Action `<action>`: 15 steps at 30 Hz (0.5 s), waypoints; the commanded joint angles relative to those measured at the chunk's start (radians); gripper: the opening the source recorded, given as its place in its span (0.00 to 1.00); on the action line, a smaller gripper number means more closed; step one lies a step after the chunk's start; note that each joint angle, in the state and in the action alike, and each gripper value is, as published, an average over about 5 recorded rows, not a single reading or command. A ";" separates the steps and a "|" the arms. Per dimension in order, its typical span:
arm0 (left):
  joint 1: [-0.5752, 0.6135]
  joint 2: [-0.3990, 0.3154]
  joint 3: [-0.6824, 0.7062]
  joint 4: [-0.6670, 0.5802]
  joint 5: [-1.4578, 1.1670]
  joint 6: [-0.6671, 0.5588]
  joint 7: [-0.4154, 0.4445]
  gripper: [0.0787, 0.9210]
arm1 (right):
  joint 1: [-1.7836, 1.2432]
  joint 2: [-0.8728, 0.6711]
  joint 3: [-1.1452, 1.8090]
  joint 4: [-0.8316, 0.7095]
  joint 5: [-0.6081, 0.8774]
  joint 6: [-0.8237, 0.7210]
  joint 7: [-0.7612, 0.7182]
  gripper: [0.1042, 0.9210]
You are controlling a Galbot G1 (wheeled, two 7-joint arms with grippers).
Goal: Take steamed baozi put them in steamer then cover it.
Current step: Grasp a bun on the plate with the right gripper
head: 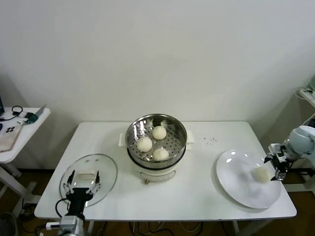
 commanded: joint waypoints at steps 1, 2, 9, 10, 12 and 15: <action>-0.001 -0.004 0.003 0.001 0.004 0.003 -0.002 0.88 | -0.073 0.082 0.072 -0.119 -0.056 0.033 -0.017 0.88; -0.001 -0.004 0.003 0.001 0.005 0.004 -0.002 0.88 | -0.072 0.092 0.074 -0.129 -0.059 0.035 -0.016 0.88; 0.000 -0.005 0.003 0.002 0.009 0.005 -0.003 0.88 | -0.067 0.135 0.074 -0.161 -0.073 0.041 -0.021 0.88; 0.000 -0.005 0.003 0.002 0.009 0.005 -0.004 0.88 | -0.068 0.139 0.073 -0.163 -0.075 0.042 -0.023 0.88; 0.000 -0.004 0.002 0.002 0.009 0.005 -0.004 0.88 | -0.069 0.143 0.069 -0.164 -0.074 0.043 -0.028 0.88; -0.001 -0.003 0.002 0.002 0.009 0.007 -0.004 0.88 | -0.071 0.146 0.065 -0.166 -0.075 0.044 -0.031 0.88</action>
